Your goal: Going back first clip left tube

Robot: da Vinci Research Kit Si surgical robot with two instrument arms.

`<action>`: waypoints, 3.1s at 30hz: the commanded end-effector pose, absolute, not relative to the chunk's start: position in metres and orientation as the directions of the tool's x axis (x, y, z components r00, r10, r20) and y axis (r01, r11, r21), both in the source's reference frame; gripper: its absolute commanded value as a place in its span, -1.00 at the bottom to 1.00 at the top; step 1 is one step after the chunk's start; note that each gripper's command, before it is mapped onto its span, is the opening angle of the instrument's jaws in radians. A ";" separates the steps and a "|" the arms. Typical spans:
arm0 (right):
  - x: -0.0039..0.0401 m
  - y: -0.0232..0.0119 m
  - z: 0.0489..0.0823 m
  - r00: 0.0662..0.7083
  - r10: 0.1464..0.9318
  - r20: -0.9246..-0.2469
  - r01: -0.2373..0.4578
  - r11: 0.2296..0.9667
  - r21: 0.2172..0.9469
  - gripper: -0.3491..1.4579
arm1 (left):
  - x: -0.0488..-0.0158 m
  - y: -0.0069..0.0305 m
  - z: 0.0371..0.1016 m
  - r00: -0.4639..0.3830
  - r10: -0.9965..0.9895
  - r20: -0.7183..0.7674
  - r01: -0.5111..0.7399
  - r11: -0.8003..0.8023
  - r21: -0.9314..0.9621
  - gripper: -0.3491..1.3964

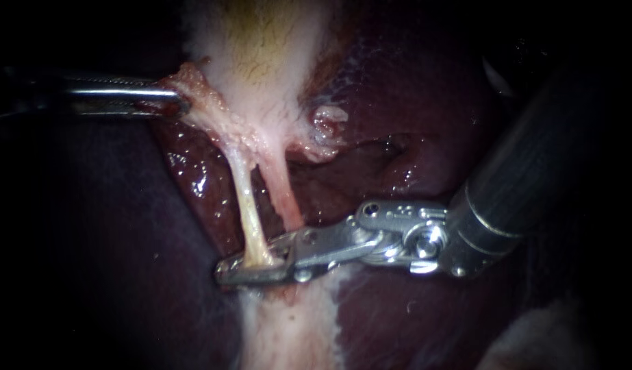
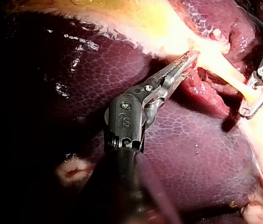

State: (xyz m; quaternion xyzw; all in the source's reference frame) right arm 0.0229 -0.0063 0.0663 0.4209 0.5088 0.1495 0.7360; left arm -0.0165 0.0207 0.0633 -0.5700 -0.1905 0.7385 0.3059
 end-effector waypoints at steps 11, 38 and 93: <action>0.0237 -0.0059 0.0666 0.401 0.629 -0.666 0.185 0.656 0.732 -0.23 | -0.0165 0.0206 0.0633 -0.163 0.669 -0.725 -0.235 -0.740 -0.630 -1.00; 0.0186 -0.0030 0.0681 0.313 0.399 -0.862 0.112 0.886 0.451 -0.06 | -0.0164 0.0206 0.0632 -0.163 0.669 -0.725 -0.234 -0.740 -0.630 -1.00; 0.0039 0.0002 0.0652 0.338 0.312 -0.888 0.116 0.922 0.369 -0.06 | -0.0218 0.0193 0.0709 -0.186 0.647 -0.740 -0.239 -0.760 -0.605 -1.00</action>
